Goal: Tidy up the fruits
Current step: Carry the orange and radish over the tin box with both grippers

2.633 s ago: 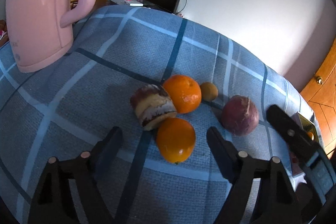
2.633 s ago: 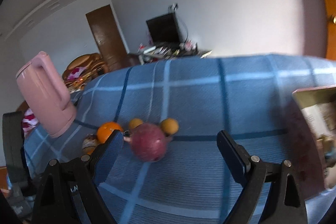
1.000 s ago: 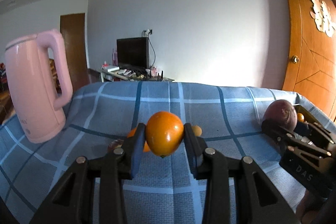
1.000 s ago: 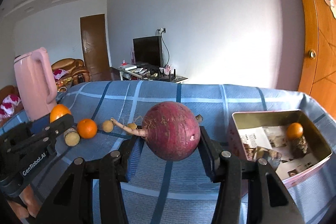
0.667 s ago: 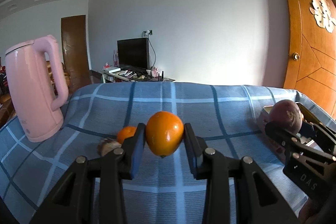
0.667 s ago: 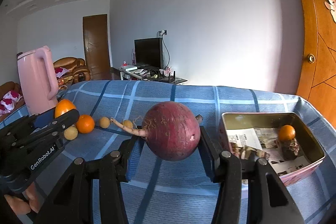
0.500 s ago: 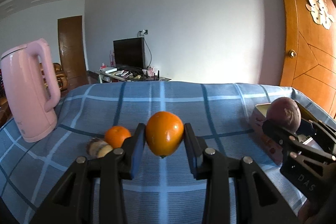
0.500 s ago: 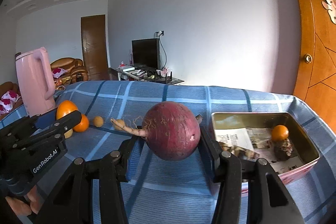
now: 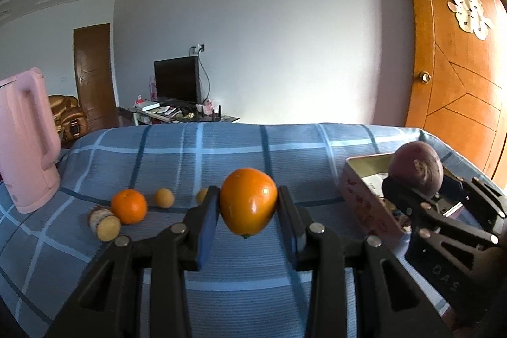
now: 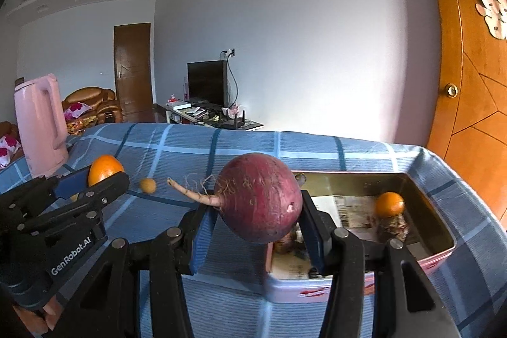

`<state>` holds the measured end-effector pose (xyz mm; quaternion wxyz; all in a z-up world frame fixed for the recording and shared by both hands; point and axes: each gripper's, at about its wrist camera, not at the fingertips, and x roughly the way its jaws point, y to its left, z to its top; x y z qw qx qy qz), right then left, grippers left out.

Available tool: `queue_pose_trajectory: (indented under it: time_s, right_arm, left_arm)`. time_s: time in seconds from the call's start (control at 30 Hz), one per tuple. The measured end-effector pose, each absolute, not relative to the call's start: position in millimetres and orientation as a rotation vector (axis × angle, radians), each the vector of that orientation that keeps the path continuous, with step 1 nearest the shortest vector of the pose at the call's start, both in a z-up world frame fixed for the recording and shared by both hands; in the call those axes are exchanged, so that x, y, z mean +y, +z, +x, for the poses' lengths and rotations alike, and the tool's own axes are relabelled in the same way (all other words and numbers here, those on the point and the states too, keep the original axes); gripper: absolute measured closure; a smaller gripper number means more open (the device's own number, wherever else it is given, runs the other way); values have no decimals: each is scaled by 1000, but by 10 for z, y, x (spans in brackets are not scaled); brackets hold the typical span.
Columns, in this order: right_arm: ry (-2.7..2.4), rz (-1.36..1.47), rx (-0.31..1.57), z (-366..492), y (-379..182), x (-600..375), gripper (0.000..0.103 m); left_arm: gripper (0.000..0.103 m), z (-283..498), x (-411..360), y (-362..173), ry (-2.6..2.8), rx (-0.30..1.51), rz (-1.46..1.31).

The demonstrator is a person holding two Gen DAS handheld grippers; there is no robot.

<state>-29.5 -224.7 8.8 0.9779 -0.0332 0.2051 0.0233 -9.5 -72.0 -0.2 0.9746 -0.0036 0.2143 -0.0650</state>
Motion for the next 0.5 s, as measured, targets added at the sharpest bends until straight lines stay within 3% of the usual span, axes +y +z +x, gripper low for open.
queue_pose_trajectory:
  time_s: [0.5]
  right_arm:
    - [-17, -49, 387, -309, 168, -2841, 51]
  left_arm:
    - [65, -119, -1295, 43, -220, 392, 7]
